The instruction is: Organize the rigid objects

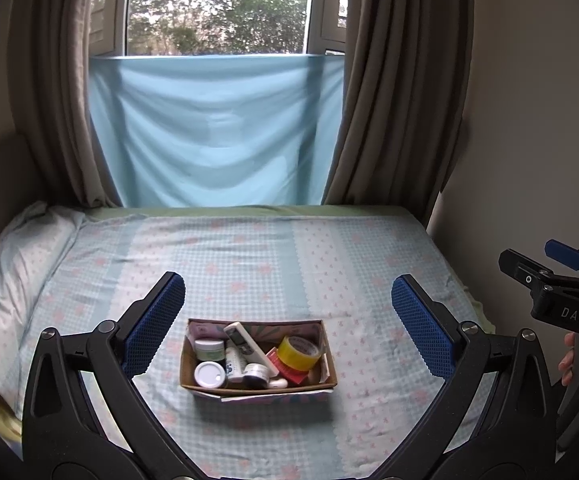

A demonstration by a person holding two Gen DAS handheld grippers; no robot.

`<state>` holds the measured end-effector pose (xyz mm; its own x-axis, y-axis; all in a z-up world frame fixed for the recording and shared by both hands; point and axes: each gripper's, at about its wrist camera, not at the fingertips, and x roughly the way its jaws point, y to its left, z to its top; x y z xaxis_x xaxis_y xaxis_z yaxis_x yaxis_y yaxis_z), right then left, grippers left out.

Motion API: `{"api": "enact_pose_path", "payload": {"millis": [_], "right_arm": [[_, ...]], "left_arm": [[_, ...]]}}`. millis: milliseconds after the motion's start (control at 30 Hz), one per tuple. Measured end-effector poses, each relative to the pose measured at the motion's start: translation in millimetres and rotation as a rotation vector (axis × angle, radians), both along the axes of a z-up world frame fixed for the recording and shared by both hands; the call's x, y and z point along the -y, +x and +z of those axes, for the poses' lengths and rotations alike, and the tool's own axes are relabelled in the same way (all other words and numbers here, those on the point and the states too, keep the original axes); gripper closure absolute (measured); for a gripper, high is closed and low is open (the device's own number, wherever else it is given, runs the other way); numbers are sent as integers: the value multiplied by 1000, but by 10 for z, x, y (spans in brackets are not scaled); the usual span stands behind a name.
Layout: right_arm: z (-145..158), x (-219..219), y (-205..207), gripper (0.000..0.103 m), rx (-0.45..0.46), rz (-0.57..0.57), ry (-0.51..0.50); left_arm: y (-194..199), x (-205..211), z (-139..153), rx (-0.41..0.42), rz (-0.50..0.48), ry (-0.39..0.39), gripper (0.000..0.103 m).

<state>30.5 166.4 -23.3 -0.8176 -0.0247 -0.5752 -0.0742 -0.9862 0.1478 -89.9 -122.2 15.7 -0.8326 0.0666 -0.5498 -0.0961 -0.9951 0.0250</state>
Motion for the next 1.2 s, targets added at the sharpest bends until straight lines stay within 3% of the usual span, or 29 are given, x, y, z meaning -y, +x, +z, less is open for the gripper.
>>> {"api": "enact_pose_path", "payload": {"millis": [800,1000,1200], "right_arm": [[27,-36,26,0,-10,-11,8],[50,-31,42,0,-10,-17,14],[67,-22,62,0,-16,-23,14]], "left_arm": [[46,-31,17,-14,16,-12,0],[86,-61,54,-45,52,-57,0],[110,1,58,-50,33,-2,0]]}}
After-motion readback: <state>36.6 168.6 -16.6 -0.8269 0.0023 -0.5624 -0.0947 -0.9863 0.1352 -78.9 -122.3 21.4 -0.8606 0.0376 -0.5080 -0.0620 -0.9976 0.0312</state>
